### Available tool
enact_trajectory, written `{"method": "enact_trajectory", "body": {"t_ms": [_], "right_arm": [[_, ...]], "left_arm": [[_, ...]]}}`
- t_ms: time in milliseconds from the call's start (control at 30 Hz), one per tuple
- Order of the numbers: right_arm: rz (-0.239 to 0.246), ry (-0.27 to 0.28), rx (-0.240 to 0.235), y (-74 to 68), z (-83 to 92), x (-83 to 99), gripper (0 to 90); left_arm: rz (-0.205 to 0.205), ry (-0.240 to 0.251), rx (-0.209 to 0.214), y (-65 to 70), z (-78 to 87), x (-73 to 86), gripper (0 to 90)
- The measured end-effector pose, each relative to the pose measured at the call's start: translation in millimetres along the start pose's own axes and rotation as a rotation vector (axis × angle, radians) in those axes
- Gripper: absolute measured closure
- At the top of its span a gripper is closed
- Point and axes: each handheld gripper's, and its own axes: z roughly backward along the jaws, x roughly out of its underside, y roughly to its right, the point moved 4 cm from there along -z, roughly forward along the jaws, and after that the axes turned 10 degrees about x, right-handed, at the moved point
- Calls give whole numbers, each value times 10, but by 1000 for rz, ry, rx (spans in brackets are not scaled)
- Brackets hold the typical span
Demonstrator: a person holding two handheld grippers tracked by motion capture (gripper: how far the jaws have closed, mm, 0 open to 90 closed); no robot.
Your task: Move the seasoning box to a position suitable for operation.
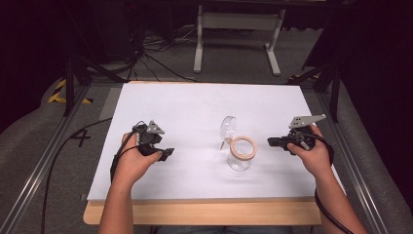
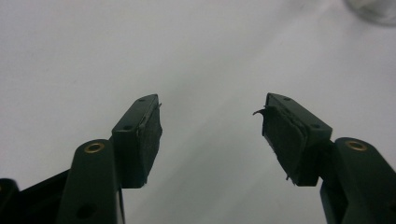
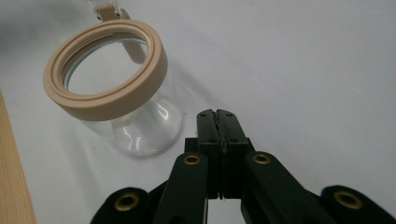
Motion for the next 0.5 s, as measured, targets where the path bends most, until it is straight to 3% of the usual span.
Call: {"method": "enact_trajectory", "body": {"t_ms": [33,100,267,500], "right_arm": [[3,-1,1,7,1,1,900],[9,-2,-1,7,-6,0,900],[14,-8,-13,-20,-30,-7,900],[9,3,-47,-54,-90,-4,900]], "left_arm": [[-13,25,38,79,-7,-54,358],[-45,27,60,136,-32,-89,352],[-74,10,55,196,-46,-113,334],[-55,14,75,223,-18,-106,317]]}}
